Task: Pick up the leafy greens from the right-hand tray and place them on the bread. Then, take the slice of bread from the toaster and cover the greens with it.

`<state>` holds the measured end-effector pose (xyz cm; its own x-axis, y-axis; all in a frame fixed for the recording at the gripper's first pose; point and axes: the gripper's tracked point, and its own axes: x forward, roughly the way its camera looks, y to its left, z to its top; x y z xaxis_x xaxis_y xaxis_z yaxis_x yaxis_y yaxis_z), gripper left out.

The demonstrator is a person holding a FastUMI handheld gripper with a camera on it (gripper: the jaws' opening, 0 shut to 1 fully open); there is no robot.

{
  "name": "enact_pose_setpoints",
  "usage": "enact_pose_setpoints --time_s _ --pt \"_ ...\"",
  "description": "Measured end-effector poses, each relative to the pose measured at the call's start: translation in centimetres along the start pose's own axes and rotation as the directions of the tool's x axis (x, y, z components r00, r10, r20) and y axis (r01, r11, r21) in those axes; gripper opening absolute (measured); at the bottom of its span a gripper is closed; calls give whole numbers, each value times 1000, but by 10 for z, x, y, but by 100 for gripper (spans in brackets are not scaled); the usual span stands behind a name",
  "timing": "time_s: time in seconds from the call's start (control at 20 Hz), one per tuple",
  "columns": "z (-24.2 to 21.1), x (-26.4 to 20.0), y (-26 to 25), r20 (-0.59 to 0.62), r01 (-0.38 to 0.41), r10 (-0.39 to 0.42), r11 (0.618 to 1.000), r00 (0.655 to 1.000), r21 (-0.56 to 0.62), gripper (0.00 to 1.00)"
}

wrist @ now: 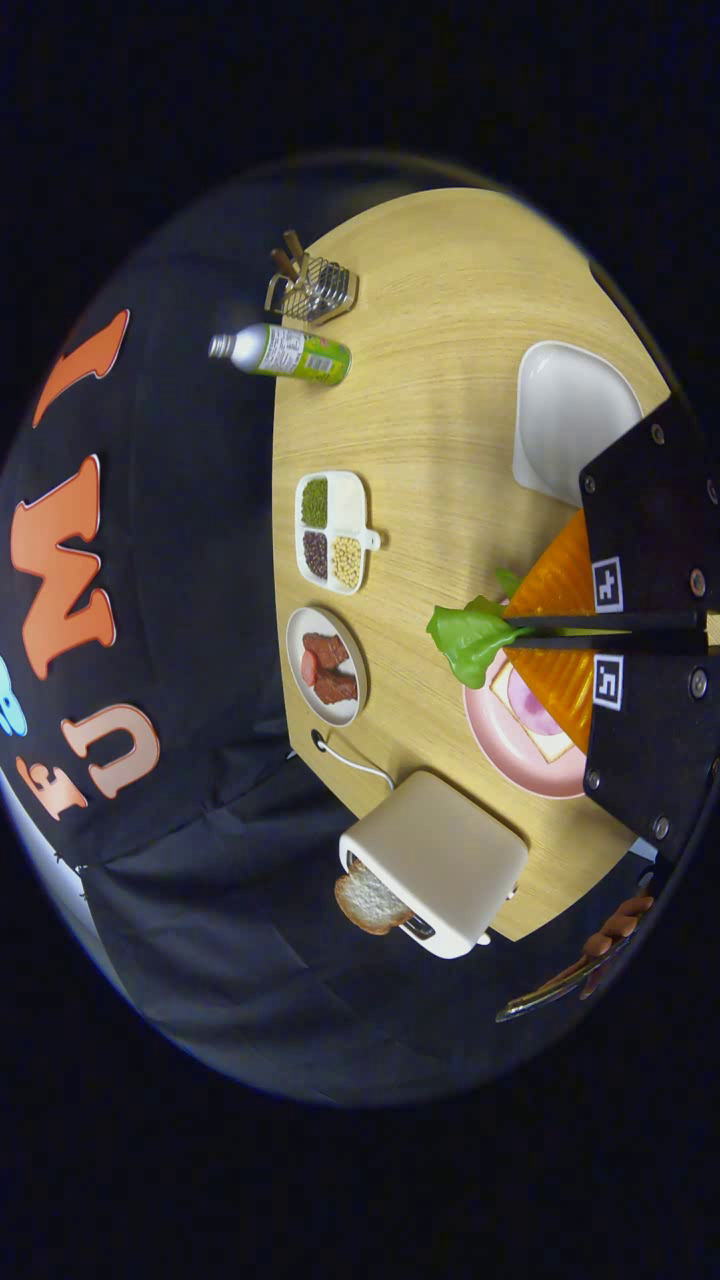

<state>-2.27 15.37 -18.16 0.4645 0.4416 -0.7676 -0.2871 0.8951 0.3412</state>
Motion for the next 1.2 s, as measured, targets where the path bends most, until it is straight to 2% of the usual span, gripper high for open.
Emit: enact_pose_setpoints --time_s 0.5,0.7,0.85,1.05,1.2 --pt "-31 42 49 -108 -52 43 995 993 -89 2" --pt "-39 57 53 -136 -26 14 996 991 -90 2" --pt "-47 59 64 -170 -58 43 995 985 -82 3" --pt "-63 75 50 -212 15 -41 992 976 -123 5" --pt "-66 81 49 -217 26 -54 991 975 -131 7"
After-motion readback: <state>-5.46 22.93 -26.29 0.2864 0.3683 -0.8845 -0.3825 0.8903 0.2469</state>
